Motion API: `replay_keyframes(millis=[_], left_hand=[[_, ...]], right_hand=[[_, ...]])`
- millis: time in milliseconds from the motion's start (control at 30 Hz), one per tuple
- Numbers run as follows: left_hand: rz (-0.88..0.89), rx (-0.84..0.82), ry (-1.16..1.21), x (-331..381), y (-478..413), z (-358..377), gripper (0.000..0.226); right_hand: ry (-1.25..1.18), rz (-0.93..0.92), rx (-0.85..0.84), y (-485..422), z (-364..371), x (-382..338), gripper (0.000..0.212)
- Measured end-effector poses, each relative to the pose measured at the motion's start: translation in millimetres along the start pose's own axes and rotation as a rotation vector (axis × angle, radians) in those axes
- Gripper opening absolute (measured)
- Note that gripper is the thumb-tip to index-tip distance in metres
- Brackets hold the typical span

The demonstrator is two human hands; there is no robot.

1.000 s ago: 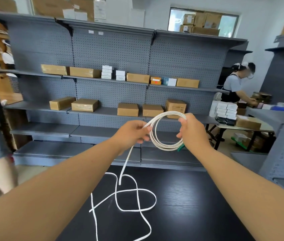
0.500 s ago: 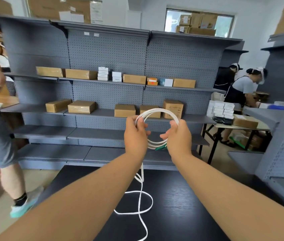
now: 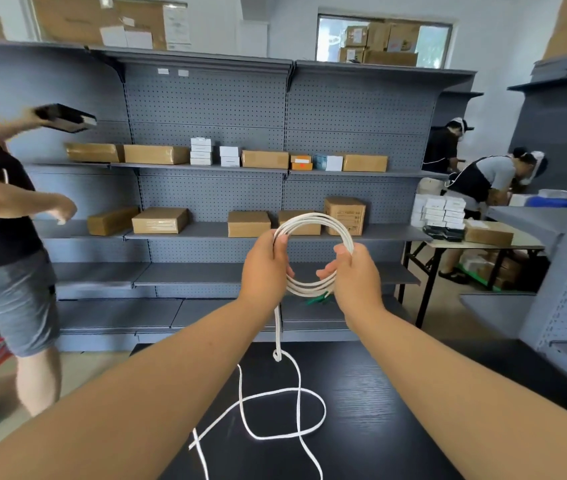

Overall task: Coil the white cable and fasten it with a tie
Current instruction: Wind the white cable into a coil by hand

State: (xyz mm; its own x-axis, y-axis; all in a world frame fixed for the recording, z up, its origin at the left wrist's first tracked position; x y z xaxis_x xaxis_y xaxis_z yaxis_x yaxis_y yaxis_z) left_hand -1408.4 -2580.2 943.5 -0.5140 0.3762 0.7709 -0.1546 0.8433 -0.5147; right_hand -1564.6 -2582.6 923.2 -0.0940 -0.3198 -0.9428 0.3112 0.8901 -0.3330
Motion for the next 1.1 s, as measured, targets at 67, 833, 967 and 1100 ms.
replay_keyframes(millis=[67,833,967,1100], left_hand=[[0.044,0.003,-0.059,0,-5,-8,0.026],[0.323,-0.075,-0.428,13,-22,-38,0.028],[0.336,-0.112,-0.450,21,-15,-28,0.026],[0.302,-0.196,-0.436,24,-8,-16,0.025]], right_hand=[[0.029,-0.010,-0.045,-2,7,-1,0.015],[0.732,-0.440,-0.335,2,59,-61,0.032],[0.813,-0.458,-0.366,5,53,-59,0.027],[0.862,-0.441,-0.372,5,39,-55,0.023]])
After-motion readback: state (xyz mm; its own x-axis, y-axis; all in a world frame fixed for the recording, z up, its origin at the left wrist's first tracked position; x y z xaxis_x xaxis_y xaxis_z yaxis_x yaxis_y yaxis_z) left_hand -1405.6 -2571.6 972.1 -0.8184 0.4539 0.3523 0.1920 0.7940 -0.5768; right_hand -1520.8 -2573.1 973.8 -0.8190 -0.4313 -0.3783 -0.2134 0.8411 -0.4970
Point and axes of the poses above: each hand's wrist, its own y-axis away from the middle knuckle, its own z-axis out of the palm, x = y × z, the point moved 8 cm from there along -y, towards the middle knuckle, and after that the axes turned 11 degrees about -y, right-handed, at the moved point
